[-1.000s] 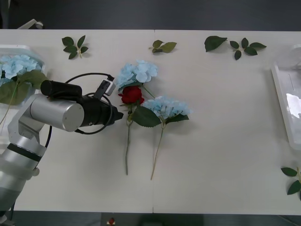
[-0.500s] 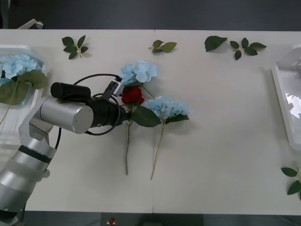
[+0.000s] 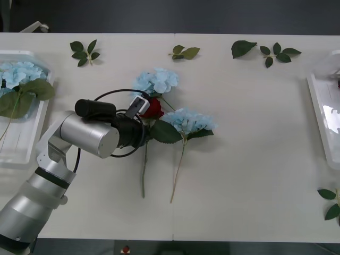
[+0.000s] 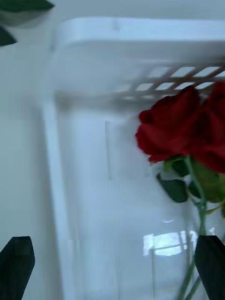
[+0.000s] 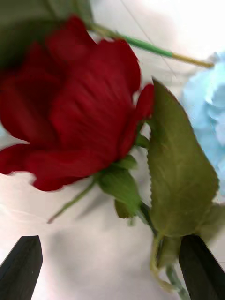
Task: Put the red flowers into the right box and the blue flowers into the left box
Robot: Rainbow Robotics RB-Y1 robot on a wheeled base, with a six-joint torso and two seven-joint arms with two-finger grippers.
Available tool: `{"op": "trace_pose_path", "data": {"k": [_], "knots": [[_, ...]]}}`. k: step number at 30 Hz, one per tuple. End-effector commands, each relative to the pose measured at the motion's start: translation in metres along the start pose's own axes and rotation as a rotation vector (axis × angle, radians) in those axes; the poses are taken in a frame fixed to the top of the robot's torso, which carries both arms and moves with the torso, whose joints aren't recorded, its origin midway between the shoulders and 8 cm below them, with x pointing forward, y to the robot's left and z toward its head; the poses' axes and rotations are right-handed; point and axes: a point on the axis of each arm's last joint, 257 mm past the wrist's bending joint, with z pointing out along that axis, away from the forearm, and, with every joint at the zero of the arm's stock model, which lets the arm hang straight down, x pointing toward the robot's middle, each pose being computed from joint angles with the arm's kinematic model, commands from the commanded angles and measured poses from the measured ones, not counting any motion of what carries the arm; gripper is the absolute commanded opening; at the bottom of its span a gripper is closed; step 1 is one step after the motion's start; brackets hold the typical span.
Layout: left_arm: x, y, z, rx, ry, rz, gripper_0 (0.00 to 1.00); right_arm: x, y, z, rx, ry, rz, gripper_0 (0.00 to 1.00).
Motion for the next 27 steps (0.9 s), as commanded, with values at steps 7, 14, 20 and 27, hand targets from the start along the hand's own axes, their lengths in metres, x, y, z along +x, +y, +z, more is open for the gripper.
{"op": "trace_pose_path", "data": {"k": [7, 14, 20, 27], "knots": [[0.016, -0.012, 0.022, 0.011, -0.006, -0.072, 0.76, 0.035, 0.083, -0.047, -0.133, 0.016, 0.069, 1.0], [0.016, -0.016, 0.023, 0.02, -0.008, -0.075, 0.0, 0.081, 0.163, -0.069, -0.247, 0.035, 0.05, 1.0], [0.017, -0.01, 0.018, 0.026, -0.014, -0.092, 0.0, 0.111, 0.226, -0.091, -0.342, 0.082, 0.09, 1.0], [0.01, 0.007, -0.026, 0.074, -0.068, -0.112, 0.0, 0.137, 0.284, -0.099, -0.455, 0.14, 0.083, 1.0]]}}
